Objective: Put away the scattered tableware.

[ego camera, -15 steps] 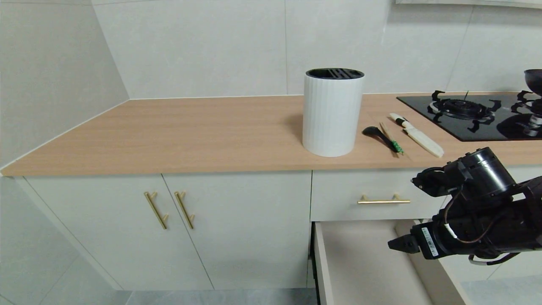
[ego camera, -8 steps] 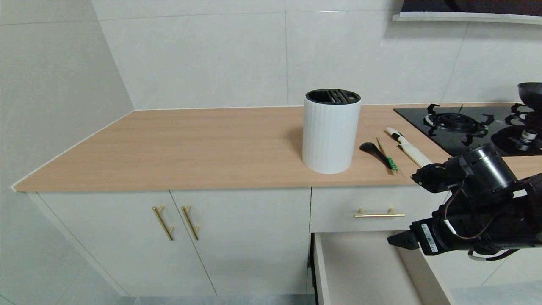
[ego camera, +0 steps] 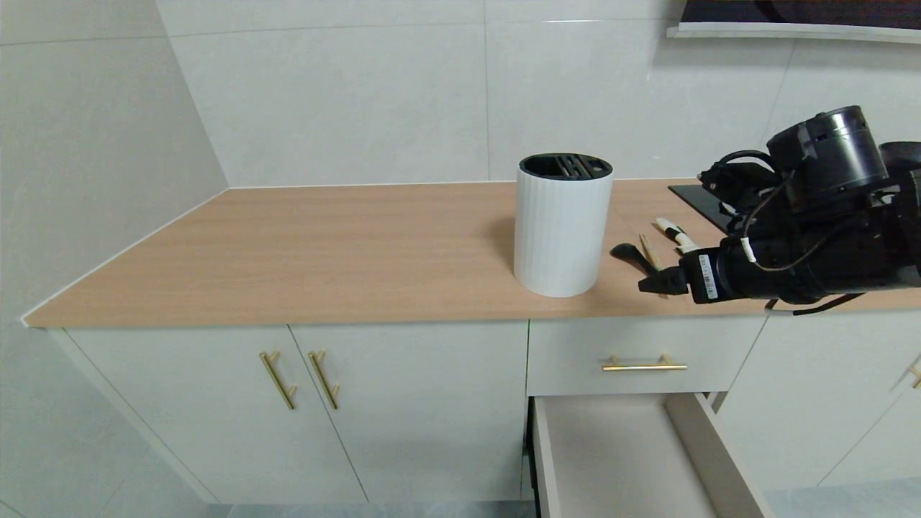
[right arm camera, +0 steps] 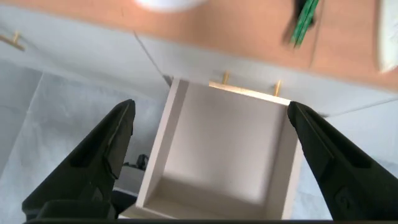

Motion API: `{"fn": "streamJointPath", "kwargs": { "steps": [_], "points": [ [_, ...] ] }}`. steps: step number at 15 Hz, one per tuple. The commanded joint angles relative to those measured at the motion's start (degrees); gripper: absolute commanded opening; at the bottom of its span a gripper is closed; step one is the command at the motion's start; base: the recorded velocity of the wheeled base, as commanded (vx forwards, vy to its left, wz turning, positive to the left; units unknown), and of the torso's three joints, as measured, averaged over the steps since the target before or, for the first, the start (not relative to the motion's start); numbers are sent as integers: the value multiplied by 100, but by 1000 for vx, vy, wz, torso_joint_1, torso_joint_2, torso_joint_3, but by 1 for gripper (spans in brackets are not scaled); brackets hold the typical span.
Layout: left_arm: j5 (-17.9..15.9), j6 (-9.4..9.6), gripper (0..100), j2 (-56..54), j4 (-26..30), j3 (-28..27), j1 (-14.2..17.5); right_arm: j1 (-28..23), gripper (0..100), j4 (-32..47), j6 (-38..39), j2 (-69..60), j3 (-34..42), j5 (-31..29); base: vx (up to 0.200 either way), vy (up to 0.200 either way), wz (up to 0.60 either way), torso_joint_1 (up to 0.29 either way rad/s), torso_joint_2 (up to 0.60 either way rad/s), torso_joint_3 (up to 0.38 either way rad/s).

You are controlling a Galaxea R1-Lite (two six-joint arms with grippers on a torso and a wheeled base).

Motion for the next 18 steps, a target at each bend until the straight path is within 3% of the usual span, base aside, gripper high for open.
{"fn": "streamJointPath", "kwargs": {
  "steps": [1,4,18],
  "points": [
    [4,-2,100,0,-1,0,2,-188,100,-124,156,632,-243,-334,0,0,0,0,0,0],
    [4,-2,100,9,-1,0,2,-513,100,-353,578,1089,-489,-791,0,0,0,0,0,0],
    [4,-2,100,9,-1,0,2,-750,100,-792,903,2188,-1025,-1054,0,0,0,0,0,0]
  ]
}}
